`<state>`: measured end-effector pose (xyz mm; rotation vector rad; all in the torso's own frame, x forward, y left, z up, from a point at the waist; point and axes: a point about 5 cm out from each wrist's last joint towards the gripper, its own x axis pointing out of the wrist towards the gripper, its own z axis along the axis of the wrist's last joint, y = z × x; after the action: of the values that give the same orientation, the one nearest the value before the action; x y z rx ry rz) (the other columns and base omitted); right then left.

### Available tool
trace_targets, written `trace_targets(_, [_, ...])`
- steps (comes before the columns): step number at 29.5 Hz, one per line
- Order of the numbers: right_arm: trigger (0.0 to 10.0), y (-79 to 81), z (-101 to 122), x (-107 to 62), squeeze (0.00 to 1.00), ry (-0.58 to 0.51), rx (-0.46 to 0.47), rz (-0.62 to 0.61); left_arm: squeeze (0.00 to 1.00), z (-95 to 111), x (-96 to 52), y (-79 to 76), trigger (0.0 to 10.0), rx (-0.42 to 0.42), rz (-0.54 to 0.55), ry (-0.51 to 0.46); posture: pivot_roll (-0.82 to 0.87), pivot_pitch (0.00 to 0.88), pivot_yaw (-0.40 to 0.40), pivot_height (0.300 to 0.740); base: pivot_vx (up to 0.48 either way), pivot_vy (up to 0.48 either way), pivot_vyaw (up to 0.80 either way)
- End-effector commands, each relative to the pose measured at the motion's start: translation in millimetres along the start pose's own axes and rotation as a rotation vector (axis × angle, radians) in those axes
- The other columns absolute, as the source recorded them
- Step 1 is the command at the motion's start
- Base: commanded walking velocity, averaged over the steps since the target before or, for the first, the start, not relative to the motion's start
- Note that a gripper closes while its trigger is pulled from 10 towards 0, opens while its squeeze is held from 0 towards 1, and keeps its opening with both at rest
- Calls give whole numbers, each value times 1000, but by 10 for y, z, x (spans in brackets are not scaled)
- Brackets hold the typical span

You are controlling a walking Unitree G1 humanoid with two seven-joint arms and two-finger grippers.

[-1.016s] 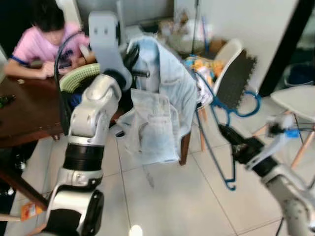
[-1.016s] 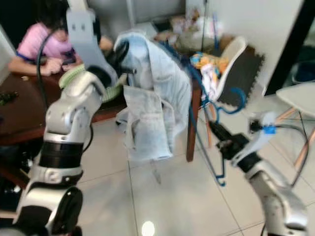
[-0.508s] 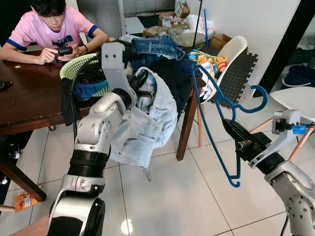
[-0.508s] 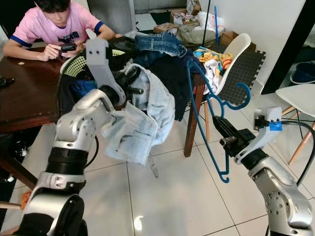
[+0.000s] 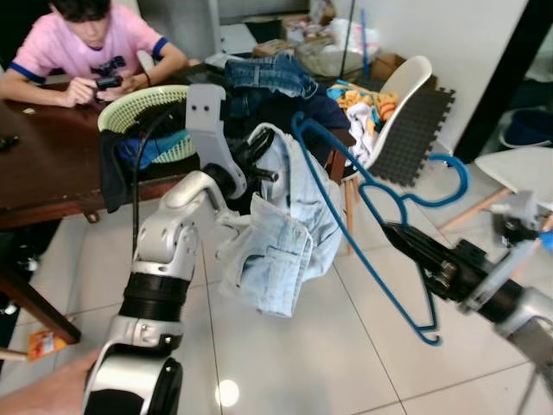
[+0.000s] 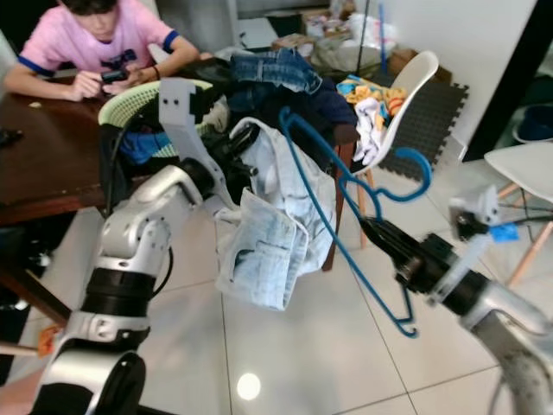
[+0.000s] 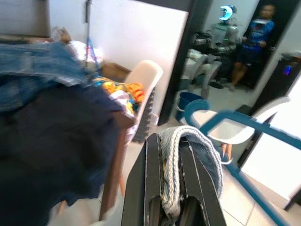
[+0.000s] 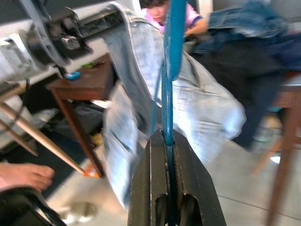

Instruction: Hang hanger

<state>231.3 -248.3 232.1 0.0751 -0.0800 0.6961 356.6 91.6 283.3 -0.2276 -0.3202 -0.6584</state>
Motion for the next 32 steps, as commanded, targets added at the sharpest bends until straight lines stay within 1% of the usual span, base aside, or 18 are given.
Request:
trace_targets(1, [10000, 10, 144, -166, 0, -1, -24, 50, 0, 218, -20, -56, 10000, 42, -110, -101, -53, 119, 16, 740, 0, 0, 0])
trace_targets(2, [10000, 10, 144, -166, 0, -1, -24, 50, 0, 218, -20, -56, 10000, 42, -110, -101, -53, 119, 16, 740, 0, 0, 0])
trace_targets(4, [10000, 7, 221, -329, 0, 29, -24, 88, 0, 250, -25, -58, 10000, 38, -137, -123, -59, 122, 14, 740, 0, 0, 0])
trace_targets(5, [10000, 7, 221, -329, 0, 29, -24, 88, 0, 250, -25, -58, 10000, 38, -137, -123, -59, 122, 14, 740, 0, 0, 0])
trace_targets(6, [10000, 16, 238, -387, 0, 46, -20, 103, 0, 258, -23, -55, 10000, 42, -141, -129, -60, 123, 15, 740, 0, 0, 0])
trace_targets(9, [10000, 86, 190, -490, 0, 149, -18, 147, 0, 262, 3, -30, 10000, 47, -128, -133, -61, 123, 18, 740, 0, 0, 0])
trace_targets(10, [10000, 118, 163, -498, 0, 181, -20, 161, 0, 264, 8, -24, 10000, 45, -125, -136, -63, 123, 19, 740, 0, 0, 0])
trace_targets(14, [10000, 145, 147, -501, 0, 200, -21, 172, 0, 268, 10, -24, 10000, 41, -127, -142, -64, 123, 19, 740, 0, 0, 0])
trace_targets(15, [10000, 185, 151, -495, 0, 225, -28, 191, 0, 304, 16, -39, 10000, 19, -147, -178, -65, 120, 15, 740, 0, 0, 0])
trace_targets(16, [10000, 185, 151, -495, 0, 225, -28, 191, 0, 304, 16, -39, 10000, 19, -147, -178, -65, 120, 15, 740, 0, 0, 0])
trace_targets(17, [10000, 199, 169, -489, 0, 232, -33, 200, 0, 332, 18, -55, 10000, 2, -163, -203, -65, 120, 15, 740, 0, 0, 0])
trace_targets(18, [10000, 199, 169, -489, 0, 232, -33, 200, 0, 332, 18, -55, 10000, 2, -163, -203, -65, 120, 15, 740, 0, 0, 0])
trace_targets(21, [10000, 191, 240, -470, 0, 224, -53, 202, 0, 400, 19, -118, 10000, -28, -219, -257, -62, 117, 17, 740, 0, 0, 0])
trace_targets(24, [10000, 168, 266, -494, 0, 206, -52, 193, 0, 408, 19, -124, 10000, -29, -228, -262, -61, 117, 20, 740, 0, 0, 0])
trace_targets(28, [10000, 199, 299, -524, 0, 192, -41, 219, 0, 414, 22, -100, 10000, -28, -225, -260, -61, 115, 23, 740, 0, 0, 0])
trace_targets(30, [10000, 330, 287, -505, 0, 203, -27, 303, 0, 415, 39, -61, 10000, -22, -195, -259, -61, 113, 26, 740, 0, 0, 0])
trace_targets(31, [10000, 330, 287, -505, 0, 203, -27, 303, 0, 415, 39, -61, 10000, -22, -195, -259, -61, 113, 26, 740, 0, 0, 0])
trace_targets(32, [10000, 371, 285, -497, 0, 205, -23, 328, 0, 414, 45, -51, 10000, -20, -187, -260, -61, 112, 27, 740, 0, 0, 0])
